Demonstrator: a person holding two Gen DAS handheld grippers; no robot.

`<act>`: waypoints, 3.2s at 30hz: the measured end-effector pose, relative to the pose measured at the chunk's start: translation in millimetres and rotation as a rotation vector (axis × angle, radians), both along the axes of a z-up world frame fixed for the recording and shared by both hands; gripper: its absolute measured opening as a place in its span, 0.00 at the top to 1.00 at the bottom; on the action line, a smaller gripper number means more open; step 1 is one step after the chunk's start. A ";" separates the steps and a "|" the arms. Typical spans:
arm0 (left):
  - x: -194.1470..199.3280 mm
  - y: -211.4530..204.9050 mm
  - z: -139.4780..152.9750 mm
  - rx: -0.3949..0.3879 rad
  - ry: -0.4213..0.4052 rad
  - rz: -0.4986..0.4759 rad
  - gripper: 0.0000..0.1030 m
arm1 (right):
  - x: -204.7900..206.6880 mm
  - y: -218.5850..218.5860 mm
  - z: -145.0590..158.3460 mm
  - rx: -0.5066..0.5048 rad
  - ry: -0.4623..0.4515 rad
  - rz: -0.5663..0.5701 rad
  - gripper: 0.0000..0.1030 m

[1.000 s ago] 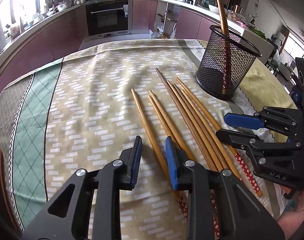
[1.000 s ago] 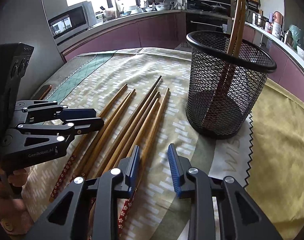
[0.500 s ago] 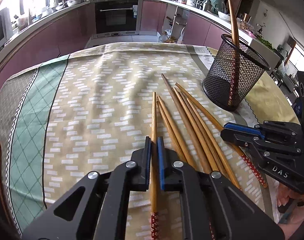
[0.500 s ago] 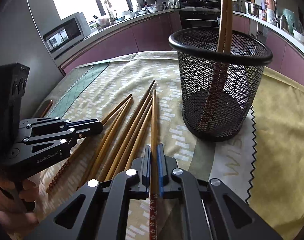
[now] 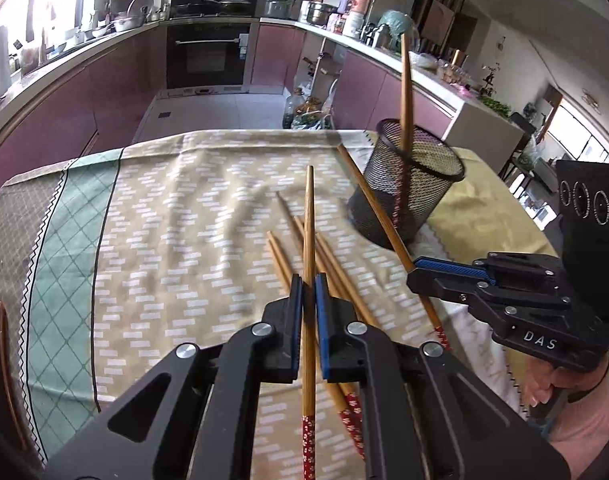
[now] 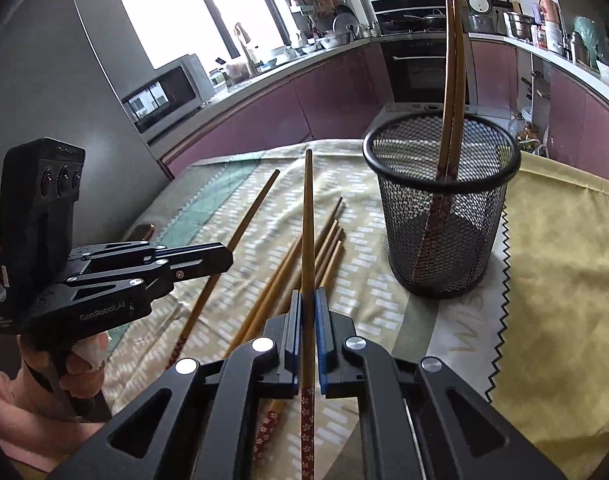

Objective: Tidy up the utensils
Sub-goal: 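Lift the chopstick upright with the right gripper toward the mesh cup, then drop the chopstick into the mesh cup and open the right gripper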

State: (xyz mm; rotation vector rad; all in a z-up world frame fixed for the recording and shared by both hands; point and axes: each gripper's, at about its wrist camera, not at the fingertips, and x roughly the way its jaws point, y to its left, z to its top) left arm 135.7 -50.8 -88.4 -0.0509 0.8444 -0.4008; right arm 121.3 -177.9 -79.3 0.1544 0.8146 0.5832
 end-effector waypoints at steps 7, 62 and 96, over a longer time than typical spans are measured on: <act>-11.6 -1.0 33.6 -0.070 -0.042 -0.065 0.93 | -10.8 -19.2 25.7 0.077 -0.068 -0.003 0.94; 77.3 -89.4 115.9 0.003 -0.120 -0.229 0.93 | 66.8 -73.0 73.9 -0.055 -0.138 -0.116 0.94; 74.4 -55.2 92.6 -0.039 -0.195 -0.096 0.79 | 64.4 -64.1 64.9 -0.020 -0.124 -0.124 0.86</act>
